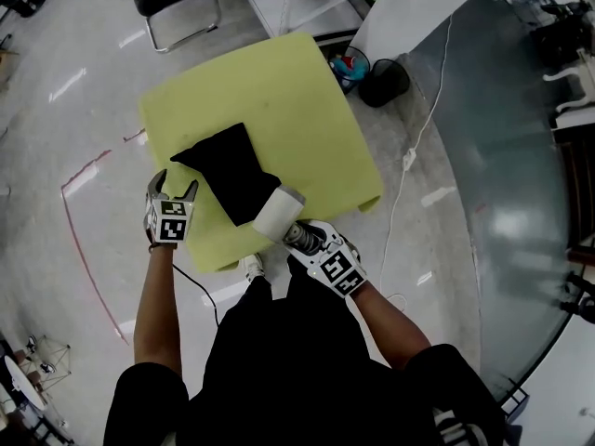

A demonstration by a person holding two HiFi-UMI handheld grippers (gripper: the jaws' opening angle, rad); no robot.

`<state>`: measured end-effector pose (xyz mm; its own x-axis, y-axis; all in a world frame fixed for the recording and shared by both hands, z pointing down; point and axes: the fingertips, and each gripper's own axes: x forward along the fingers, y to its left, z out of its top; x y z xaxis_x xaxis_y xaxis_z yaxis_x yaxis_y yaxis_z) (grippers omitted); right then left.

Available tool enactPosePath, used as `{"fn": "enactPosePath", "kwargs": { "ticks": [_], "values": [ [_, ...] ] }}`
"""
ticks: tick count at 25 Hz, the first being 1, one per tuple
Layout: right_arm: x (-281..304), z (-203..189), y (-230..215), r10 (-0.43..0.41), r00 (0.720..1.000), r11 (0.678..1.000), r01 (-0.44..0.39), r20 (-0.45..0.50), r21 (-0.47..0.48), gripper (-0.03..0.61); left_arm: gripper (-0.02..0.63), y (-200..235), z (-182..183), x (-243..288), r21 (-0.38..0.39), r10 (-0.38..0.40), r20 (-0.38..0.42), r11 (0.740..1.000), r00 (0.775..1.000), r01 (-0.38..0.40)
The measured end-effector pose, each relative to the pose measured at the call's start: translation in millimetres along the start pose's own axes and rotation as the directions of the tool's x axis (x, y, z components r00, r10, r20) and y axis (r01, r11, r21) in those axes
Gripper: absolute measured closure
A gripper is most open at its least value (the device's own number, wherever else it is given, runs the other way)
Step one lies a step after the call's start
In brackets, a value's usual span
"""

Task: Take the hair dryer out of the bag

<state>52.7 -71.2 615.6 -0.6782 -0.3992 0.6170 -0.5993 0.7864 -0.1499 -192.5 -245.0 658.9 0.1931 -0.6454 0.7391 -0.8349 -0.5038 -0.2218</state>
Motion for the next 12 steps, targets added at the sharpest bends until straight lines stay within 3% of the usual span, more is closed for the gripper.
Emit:
{"fn": "enactPosePath", "kwargs": {
  "ticks": [2, 4, 7, 10, 12],
  "values": [
    [-3, 14, -7, -0.045, 0.998, 0.999, 0.044, 0.043, 0.026, 0.367, 0.279, 0, -9, -24, -0.098, 0.024, 0.031, 0.995, 0.999, -0.021],
    [-7, 29, -14, -0.09, 0.993, 0.996, 0.088, 0.083, 0.021, 0.367, 0.295, -7, -10, -44, -0.147, 0.034, 0.076, 0.989, 0.997, -0.023],
    [-14, 58, -20, -0.138, 0.978, 0.99, 0.136, 0.159, 0.028, 0.367, 0.423, -19, 10, -75, -0.212, 0.048, 0.194, 0.977, 0.98, -0.005],
    [-24, 93, -20, -0.174, 0.951, 0.985, 0.168, 0.254, 0.044, 0.367, 0.574, -30, 44, -107, -0.265, 0.049, 0.328, 0.963, 0.944, 0.042],
    [-32, 117, -18, -0.196, 0.928, 0.981, 0.189, 0.317, 0.053, 0.365, 0.607, -37, 65, -125, -0.258, 0.035, 0.39, 0.963, 0.92, 0.073]
  ]
}}
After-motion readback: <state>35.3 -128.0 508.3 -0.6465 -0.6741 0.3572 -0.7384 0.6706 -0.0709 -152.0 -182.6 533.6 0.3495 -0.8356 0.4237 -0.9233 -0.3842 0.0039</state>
